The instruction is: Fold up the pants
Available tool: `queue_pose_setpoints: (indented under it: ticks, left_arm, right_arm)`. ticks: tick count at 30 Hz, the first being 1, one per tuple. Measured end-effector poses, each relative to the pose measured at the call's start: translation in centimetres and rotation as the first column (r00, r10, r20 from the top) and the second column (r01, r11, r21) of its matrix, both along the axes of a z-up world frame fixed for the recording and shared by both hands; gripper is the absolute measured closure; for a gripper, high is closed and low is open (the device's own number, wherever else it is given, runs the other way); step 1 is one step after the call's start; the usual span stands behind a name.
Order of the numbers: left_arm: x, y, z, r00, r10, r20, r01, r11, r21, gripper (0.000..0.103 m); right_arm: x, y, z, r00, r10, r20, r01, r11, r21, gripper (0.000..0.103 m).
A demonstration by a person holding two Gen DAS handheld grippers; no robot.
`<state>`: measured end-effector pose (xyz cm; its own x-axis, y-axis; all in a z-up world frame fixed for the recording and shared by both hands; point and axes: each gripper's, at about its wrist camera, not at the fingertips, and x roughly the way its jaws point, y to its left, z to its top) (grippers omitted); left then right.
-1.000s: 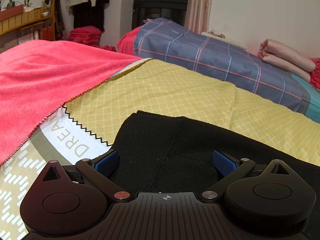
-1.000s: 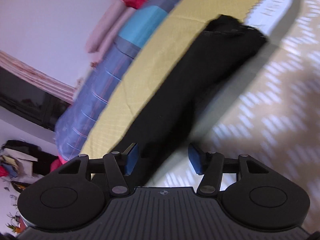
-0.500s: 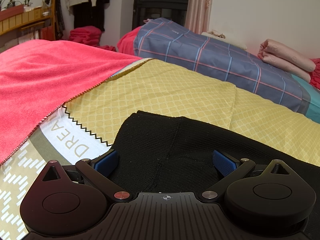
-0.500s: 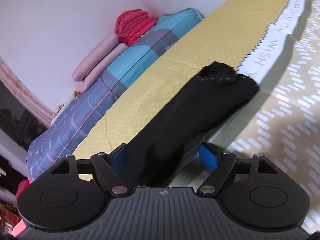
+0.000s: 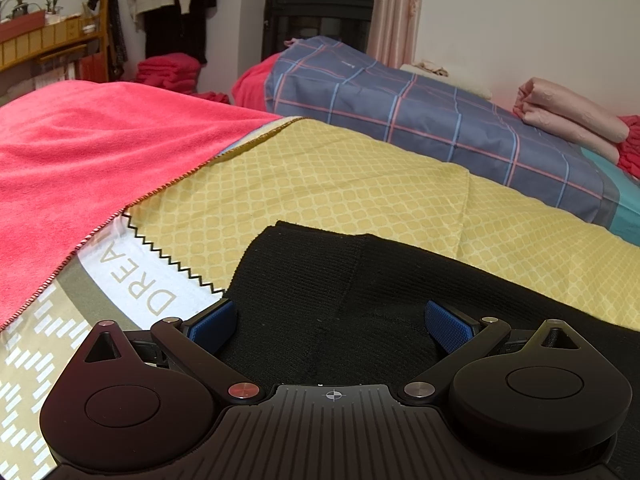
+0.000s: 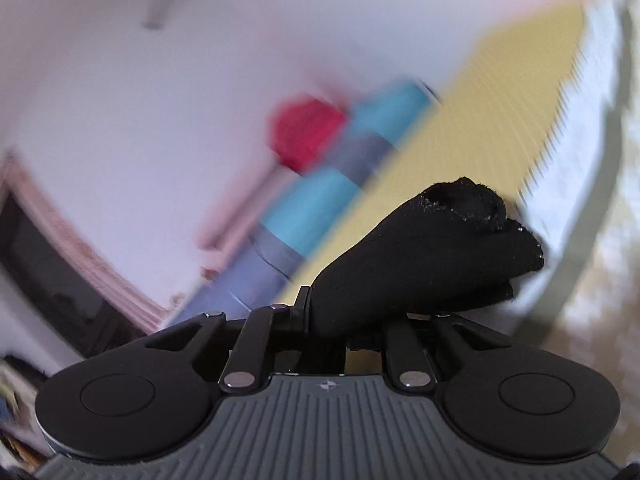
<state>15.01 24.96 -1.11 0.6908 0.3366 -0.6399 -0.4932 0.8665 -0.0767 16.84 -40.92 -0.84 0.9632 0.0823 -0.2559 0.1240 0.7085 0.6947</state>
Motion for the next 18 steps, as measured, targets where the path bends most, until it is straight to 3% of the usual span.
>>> queue_pose_setpoints:
  ticks: [1,2,4,7,9,13,18]
  left_arm:
    - [0.0,0.0,0.0,1.000,0.002,-0.003,-0.002,1.000,0.003,0.000]
    - [0.1,0.0,0.0,1.000,0.005,-0.005,-0.005,1.000,0.004,0.000]
    - [0.0,0.1,0.0,1.000,0.005,-0.003,-0.005,1.000,-0.001,0.000]
    - [0.0,0.2,0.0,1.000,0.005,-0.003,-0.005,1.000,0.000,0.000]
    - [0.0,0.1,0.0,1.000,0.005,-0.003,-0.005,1.000,0.000,0.000]
    - [0.0,0.2,0.0,1.000,0.005,-0.003,-0.005,1.000,0.000,0.000]
    - [0.0,0.1,0.0,1.000,0.005,-0.004,-0.005,1.000,0.000,0.000]
  right_arm:
    - [0.2,0.6,-0.2,1.000,0.008,-0.024,-0.009,0.998,-0.055,0.076]
    - [1.1,0.9,-0.6,0.994,0.009,-0.104,-0.020,0.995,-0.097,0.072]
    - [2.1,0.4,-1.5,0.977,-0.035,-0.212,0.016,0.996,-0.088,0.069]
    - [1.3,-2.4,-3.0,0.973,-0.078,-0.215,0.110,0.984,0.140,0.068]
    - [0.7,-3.8,-3.2,0.975,-0.093,-0.204,0.139,0.966,0.220,0.062]
    - [-0.4,-5.3,-3.1,0.966,-0.115,-0.231,0.174,0.951,0.255,0.050]
    - [-0.7,-5.3,-2.8,0.972,0.001,-0.234,0.072,0.950,0.305,0.029]
